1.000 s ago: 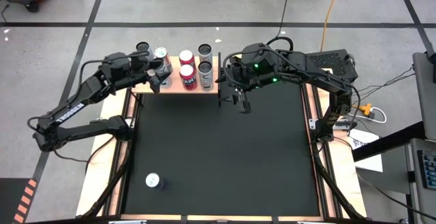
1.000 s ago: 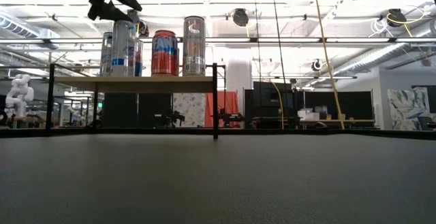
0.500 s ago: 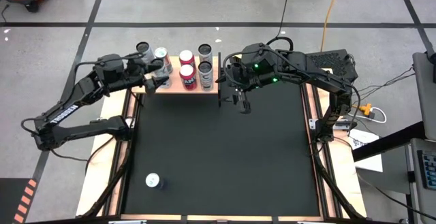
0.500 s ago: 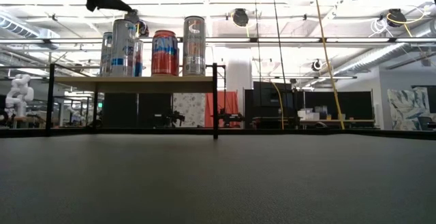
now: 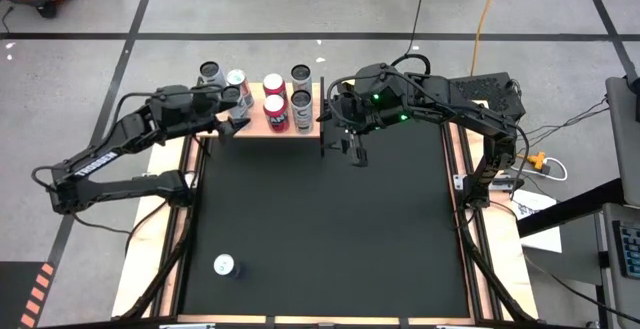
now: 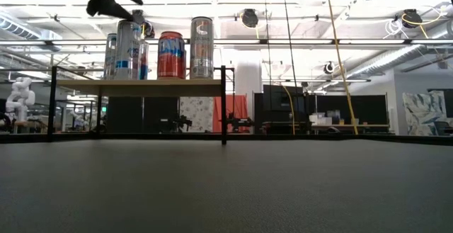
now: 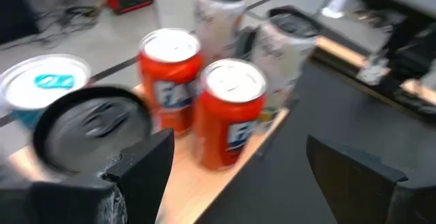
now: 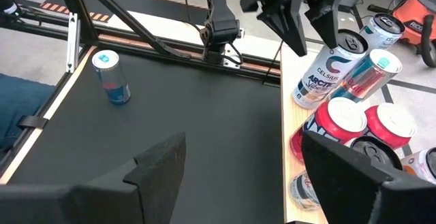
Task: Place canned beverage on shelf
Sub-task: Put the white-blue soda can aligned with the other white-blue soda can on the shelf
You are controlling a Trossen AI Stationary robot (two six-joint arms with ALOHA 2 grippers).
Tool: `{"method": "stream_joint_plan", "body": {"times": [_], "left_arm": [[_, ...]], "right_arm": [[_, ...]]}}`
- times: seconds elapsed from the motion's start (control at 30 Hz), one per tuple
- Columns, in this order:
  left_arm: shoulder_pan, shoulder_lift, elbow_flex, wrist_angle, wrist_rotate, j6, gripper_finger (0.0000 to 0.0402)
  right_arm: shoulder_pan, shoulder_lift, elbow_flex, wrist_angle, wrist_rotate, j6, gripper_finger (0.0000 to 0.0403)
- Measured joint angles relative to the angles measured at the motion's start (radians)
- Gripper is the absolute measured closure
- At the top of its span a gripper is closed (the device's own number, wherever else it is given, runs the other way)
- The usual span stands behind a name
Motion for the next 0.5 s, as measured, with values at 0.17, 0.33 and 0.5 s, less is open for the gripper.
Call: {"method": "stream_joint_plan", "body": {"times": [0.17, 0.33, 0.5], "left_arm": [[0.000, 0.003, 0.000, -0.016, -0.028, -0.002, 0.0065], [-0.001, 0.003, 0.001, -0.049, -0.075, -0.001, 0.0065], [0.000, 0.004, 0.001, -0.097, -0.097, -0.002, 0.0065]], "right_arm": [[0.000, 0.000, 0.000, 0.000, 0.000, 0.000, 0.0133], [0.000, 0.000, 0.000, 0.000, 0.000, 0.001, 0.0133], [0.000, 0.000, 0.000, 0.000, 0.000, 0.000, 0.0133]]}}
